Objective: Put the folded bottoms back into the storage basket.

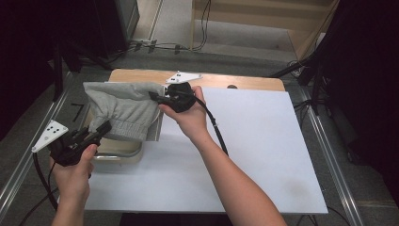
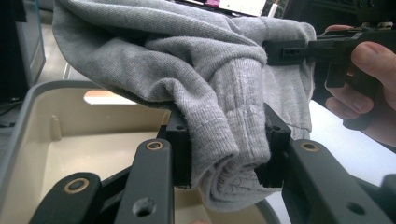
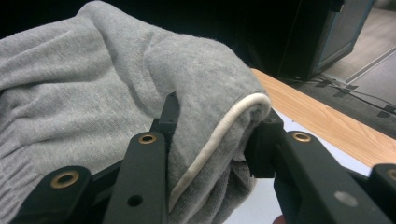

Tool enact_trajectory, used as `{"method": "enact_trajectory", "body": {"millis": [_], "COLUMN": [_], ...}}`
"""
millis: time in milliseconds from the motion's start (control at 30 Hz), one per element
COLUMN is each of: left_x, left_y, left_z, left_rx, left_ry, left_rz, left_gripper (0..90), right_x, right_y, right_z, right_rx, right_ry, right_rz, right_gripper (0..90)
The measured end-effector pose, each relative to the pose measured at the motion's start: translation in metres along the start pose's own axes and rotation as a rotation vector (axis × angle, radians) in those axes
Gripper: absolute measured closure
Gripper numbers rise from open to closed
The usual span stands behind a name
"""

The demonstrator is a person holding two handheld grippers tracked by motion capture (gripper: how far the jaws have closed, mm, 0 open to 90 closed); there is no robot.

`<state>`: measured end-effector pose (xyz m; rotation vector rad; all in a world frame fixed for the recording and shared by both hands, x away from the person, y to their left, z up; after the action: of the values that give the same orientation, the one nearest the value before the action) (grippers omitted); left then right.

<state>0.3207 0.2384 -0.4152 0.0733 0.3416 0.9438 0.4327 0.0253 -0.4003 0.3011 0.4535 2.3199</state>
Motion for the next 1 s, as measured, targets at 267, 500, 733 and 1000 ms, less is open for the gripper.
{"method": "enact_trajectory", "body": {"millis": [267, 500, 733, 1000], "left_x": [0.015, 0.029, 0.045, 0.056], "left_y": [0.003, 0.007, 0.004, -0.005], "left_z": [-0.004, -0.008, -0.017, -0.032], "left_rx": [0.014, 0.028, 0.046, 0.128], "left_ry": [0.011, 0.022, 0.051, 0.05], "left_rz": [0.031, 0.072, 0.108, 0.165], "left_gripper": [64.9, 64.8, 64.8, 63.8], "right_x": [0.004, 0.01, 0.014, 0.008], "right_y": [-0.022, -0.046, -0.069, -0.084], "right_z": [-0.001, -0.006, -0.014, -0.028], "right_rx": [0.019, 0.052, 0.071, 0.102], "right_ry": [-0.001, -0.003, -0.024, -0.038], "right_rz": [0.015, 0.023, 0.009, -0.013], "right_gripper": [63.4, 63.4, 63.3, 63.1]}}
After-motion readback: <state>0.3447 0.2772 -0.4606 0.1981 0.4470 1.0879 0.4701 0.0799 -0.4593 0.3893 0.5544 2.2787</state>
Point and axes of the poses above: each handheld gripper's, and its own axes: y roughly backward along the jaws, z roughly out of its top, x roughly to its left, the point moved 7 cm from there along -y, roughly forward along the jaws, and after that the axes turned 5 degrees about -z, right-handed, at the moved point
